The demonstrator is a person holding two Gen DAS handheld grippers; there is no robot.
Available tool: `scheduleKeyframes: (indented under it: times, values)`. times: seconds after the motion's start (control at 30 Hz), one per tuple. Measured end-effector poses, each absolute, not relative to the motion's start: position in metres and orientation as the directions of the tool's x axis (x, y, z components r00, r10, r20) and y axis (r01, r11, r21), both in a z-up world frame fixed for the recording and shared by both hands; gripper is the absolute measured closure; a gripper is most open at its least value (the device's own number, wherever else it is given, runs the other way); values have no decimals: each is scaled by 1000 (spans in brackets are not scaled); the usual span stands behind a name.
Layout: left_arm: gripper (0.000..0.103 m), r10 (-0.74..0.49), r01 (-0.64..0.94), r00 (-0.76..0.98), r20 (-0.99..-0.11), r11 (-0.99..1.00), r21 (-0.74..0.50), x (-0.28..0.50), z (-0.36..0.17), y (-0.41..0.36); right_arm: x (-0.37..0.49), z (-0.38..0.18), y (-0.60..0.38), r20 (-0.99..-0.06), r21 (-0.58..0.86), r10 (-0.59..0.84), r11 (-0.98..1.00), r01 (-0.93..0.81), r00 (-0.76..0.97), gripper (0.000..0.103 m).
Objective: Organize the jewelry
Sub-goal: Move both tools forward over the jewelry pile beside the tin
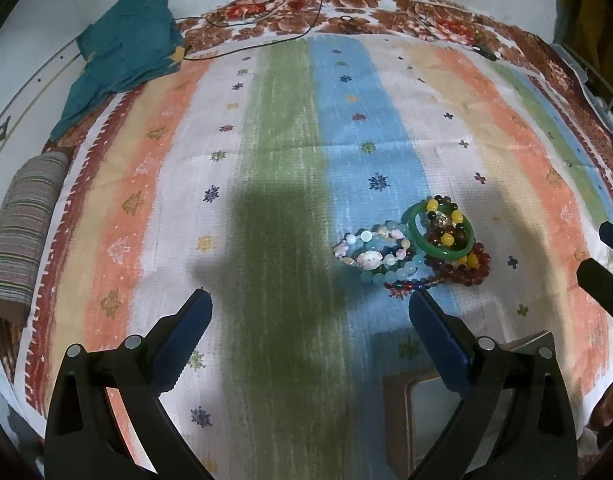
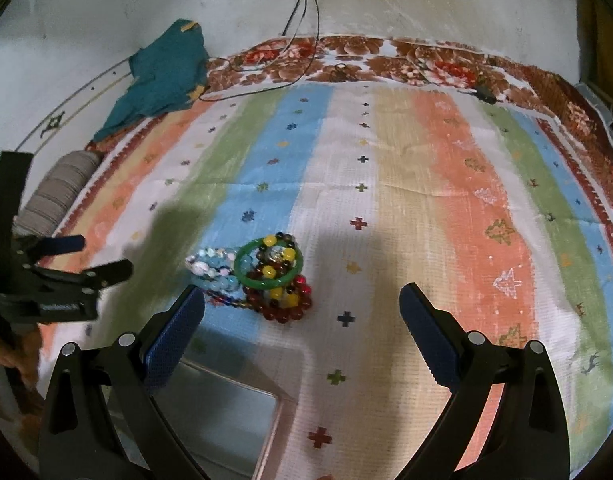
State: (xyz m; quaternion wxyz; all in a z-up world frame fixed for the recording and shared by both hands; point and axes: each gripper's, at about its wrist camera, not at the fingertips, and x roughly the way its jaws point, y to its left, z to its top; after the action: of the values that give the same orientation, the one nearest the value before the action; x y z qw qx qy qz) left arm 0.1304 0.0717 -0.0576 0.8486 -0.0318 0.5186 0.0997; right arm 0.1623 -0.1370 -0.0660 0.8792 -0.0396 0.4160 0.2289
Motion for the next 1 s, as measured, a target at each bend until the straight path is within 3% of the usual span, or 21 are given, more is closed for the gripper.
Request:
scheduleKeyframes:
  times: [0.3, 1.0]
  values:
    - [7, 141, -192, 421, -896, 979, 64, 149, -72, 70, 183, -82, -127, -764, 123, 350, 903, -411, 541, 4]
    - [19, 163, -196, 373, -913, 976, 94, 177, -99, 79, 219, -107, -101, -793, 73, 306, 906, -416, 526, 4]
